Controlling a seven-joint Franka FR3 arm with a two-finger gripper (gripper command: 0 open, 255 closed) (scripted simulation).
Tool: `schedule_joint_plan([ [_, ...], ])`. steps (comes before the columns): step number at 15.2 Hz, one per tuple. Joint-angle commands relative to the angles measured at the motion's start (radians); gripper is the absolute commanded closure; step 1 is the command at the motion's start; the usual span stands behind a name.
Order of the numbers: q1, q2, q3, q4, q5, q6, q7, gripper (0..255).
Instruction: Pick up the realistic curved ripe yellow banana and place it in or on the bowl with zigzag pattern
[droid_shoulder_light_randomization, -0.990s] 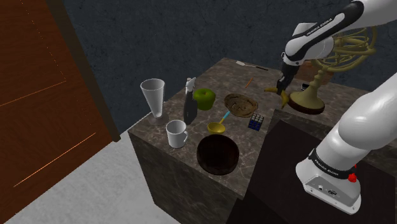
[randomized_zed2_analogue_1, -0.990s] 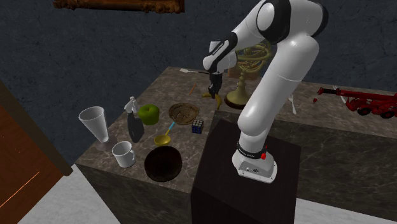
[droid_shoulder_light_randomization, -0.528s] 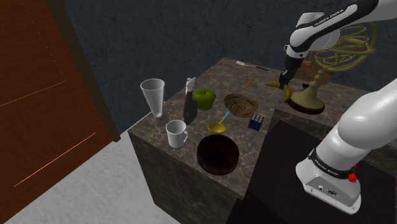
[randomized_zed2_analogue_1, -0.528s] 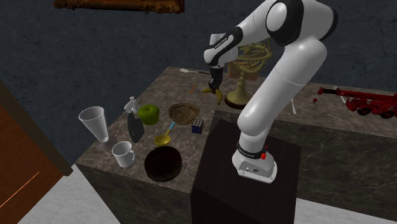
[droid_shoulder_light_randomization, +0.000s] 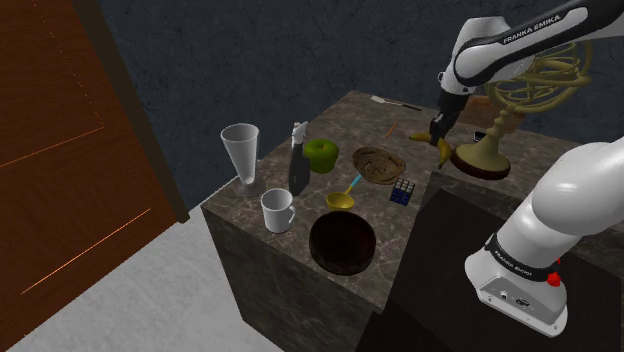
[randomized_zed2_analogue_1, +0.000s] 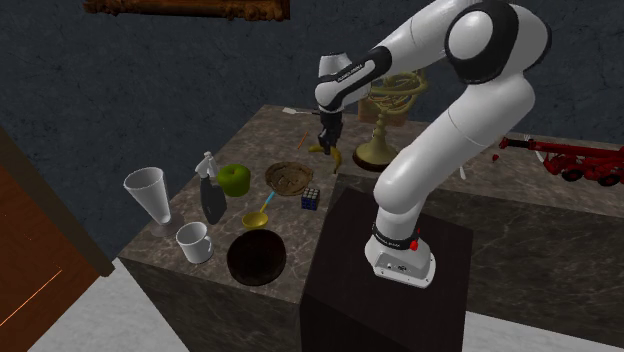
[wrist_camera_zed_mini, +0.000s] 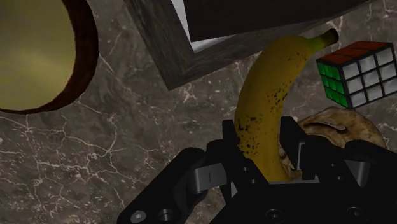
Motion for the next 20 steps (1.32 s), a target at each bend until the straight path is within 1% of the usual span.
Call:
schedule_joint_plan([
  [1, 0.015, -0.046, 0.048, -0.043, 0.008, -0.007, 0.062, 255],
  [6, 0.074, -0.133, 0.161, -0.117, 0.059, -0.03, 0.198, 255],
  [11, 0.16, -0.183, 0.275, -0.159, 0.136, -0.044, 0.336, 255],
  [15, 0.241, -0.19, 0.365, -0.165, 0.207, -0.046, 0.447, 255],
  [20, 0.34, -0.156, 0.476, -0.14, 0.293, -0.036, 0.583, 255],
])
